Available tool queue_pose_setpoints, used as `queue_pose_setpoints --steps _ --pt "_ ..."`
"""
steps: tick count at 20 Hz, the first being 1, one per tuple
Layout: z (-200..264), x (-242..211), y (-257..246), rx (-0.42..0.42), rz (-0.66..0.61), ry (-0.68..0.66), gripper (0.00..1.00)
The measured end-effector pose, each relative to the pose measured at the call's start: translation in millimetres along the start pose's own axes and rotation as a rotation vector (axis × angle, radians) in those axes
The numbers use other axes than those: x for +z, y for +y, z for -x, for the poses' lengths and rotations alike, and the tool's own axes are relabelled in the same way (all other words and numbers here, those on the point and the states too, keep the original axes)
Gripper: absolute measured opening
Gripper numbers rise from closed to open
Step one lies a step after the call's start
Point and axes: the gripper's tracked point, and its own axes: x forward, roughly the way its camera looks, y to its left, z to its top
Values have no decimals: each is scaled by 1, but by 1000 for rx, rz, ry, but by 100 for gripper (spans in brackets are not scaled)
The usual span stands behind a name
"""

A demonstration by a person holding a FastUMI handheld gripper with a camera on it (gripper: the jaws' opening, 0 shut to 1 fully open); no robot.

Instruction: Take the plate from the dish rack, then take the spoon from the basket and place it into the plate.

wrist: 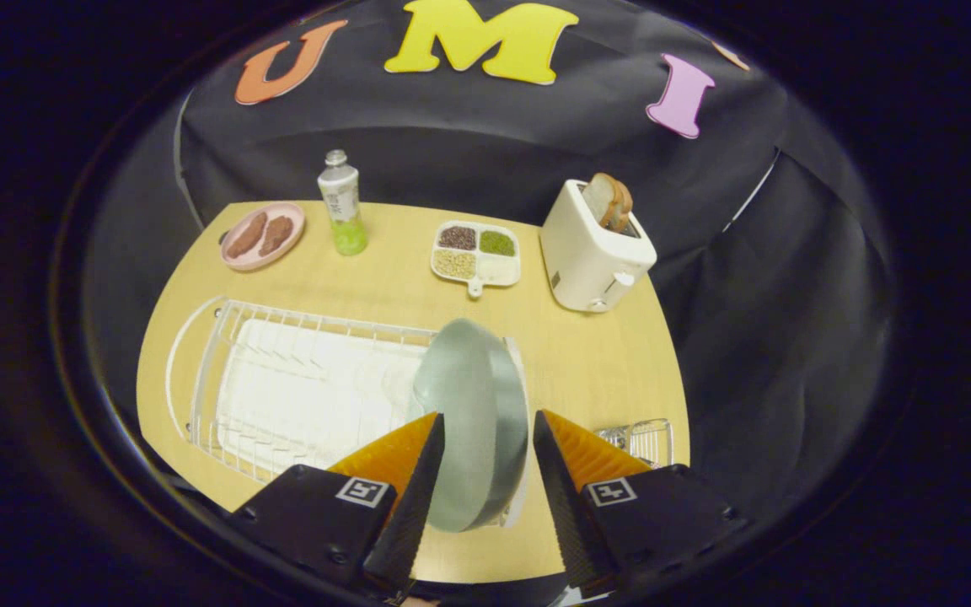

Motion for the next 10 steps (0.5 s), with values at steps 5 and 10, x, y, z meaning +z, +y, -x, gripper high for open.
queue_pose_setpoints --steps 5,10 --pt "-10 -5 1 -103 -11 143 52" --pt "-6 -2 4 -207 -3 99 25"
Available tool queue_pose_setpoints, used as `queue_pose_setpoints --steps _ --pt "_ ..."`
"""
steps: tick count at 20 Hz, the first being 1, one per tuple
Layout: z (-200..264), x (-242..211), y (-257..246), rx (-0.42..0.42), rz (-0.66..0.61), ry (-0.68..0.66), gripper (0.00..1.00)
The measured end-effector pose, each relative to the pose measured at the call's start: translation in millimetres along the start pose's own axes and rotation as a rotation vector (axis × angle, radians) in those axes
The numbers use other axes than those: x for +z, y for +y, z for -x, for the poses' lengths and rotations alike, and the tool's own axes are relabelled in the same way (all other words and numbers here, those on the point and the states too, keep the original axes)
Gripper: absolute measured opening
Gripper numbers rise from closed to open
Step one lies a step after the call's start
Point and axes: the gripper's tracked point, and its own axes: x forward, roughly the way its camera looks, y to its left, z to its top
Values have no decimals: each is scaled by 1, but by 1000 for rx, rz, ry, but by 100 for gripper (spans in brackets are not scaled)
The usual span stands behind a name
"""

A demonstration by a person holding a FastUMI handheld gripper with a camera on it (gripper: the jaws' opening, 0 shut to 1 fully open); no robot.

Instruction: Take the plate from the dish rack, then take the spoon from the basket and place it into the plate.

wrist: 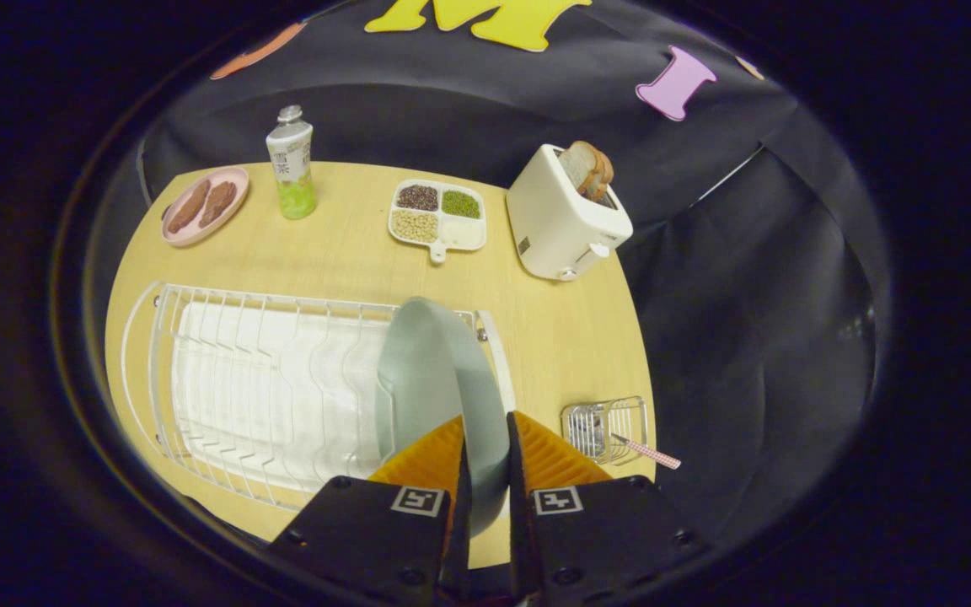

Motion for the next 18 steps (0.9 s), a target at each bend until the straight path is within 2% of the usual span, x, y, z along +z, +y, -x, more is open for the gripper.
queue_pose_setpoints --steps 6,13,15,18 --pt "15 3 2 -111 -88 -102 23" --pt "36 -1 -8 -261 -106 -257 23" --pt "44 -10 -7 -243 -111 -288 23" --pt "55 -33 4 -92 -157 -294 23"
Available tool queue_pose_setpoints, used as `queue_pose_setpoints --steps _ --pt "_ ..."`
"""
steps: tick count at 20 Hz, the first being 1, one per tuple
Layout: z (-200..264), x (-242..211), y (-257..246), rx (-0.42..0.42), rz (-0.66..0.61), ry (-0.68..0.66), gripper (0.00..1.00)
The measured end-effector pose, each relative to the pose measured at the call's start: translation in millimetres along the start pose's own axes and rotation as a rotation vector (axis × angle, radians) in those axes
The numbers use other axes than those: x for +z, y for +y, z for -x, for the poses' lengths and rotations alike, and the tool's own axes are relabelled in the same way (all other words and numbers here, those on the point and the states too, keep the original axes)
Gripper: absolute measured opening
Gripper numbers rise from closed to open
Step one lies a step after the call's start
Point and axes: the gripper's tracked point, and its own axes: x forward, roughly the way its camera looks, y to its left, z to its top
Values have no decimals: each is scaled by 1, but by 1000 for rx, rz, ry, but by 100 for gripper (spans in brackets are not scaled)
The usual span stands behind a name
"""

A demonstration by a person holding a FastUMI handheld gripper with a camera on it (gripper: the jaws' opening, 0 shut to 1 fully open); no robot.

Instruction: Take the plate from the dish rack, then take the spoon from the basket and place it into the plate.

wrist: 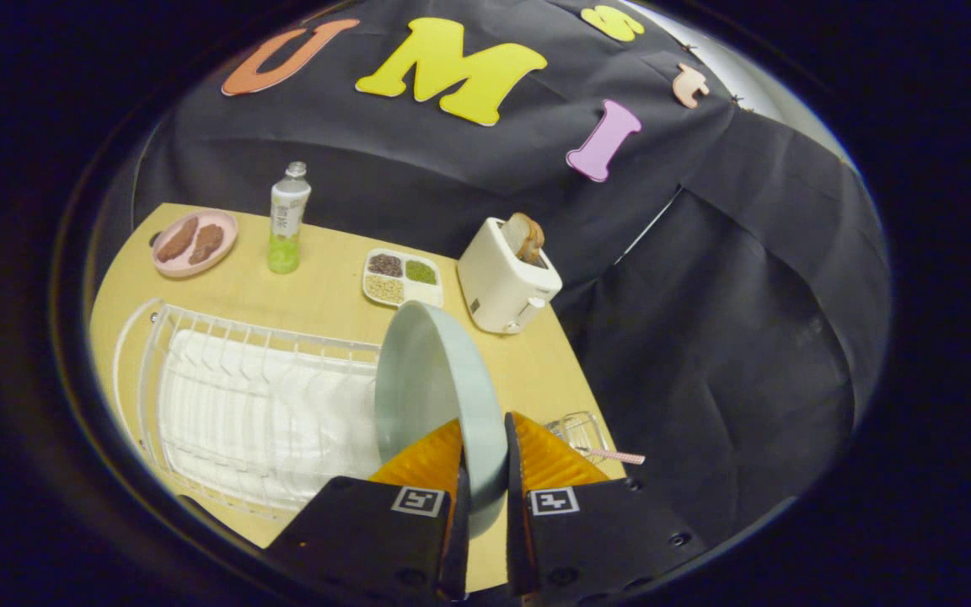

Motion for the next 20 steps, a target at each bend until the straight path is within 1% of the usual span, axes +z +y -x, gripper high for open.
queue_pose_setpoints --steps 3,5,8,10,12,13,16,18,20 --pt "25 -14 -7 127 -87 -34 23" --pt "46 -34 -4 248 -151 -40 23" --pt "71 -81 5 468 -195 -26 23" --pt "68 -123 13 565 -242 14 23" --pt "59 -160 15 623 -268 45 23" --pt "53 -168 17 639 -284 47 23" --pt "35 -213 20 669 -328 71 23" --pt "23 -237 27 698 -335 89 23" --pt "6 -247 28 709 -361 86 23"
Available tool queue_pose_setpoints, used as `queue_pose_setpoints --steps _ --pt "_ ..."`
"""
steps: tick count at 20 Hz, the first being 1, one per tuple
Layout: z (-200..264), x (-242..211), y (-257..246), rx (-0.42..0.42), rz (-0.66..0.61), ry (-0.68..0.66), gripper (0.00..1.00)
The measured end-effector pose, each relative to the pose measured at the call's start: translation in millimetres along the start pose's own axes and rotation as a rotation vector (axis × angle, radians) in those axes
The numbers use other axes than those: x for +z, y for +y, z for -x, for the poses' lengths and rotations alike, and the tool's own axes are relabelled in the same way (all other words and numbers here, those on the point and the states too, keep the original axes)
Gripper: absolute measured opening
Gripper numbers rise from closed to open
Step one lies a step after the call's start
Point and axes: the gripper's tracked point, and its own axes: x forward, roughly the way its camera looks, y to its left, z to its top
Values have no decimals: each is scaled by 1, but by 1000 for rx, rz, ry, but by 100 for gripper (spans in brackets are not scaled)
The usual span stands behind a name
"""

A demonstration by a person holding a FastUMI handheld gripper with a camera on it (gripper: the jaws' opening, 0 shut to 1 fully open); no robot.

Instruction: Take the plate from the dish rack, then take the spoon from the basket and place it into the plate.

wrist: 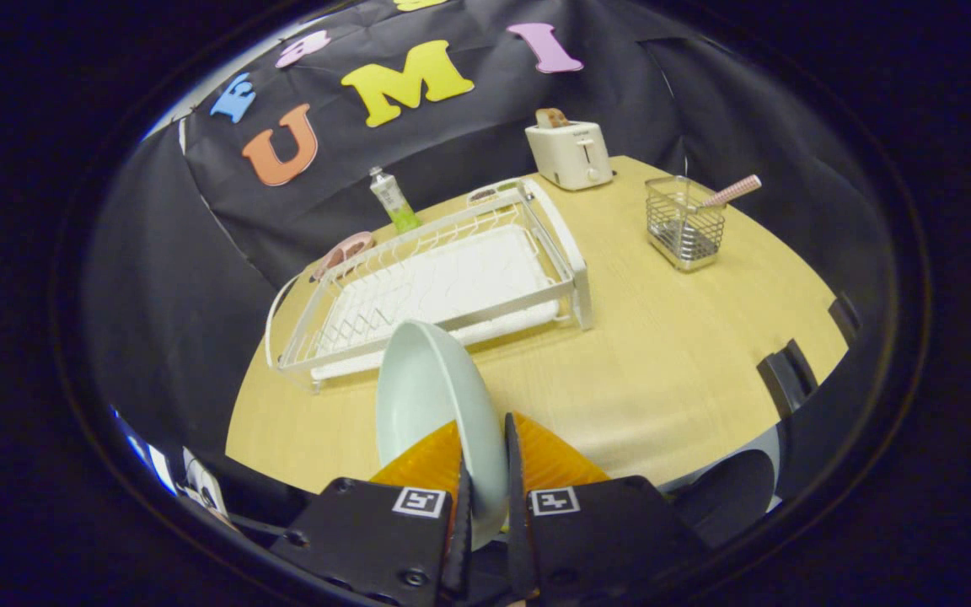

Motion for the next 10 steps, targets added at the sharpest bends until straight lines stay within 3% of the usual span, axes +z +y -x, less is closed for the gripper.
queue_pose_setpoints --steps 10 --pt "-33 -19 -37 93 44 4 29"
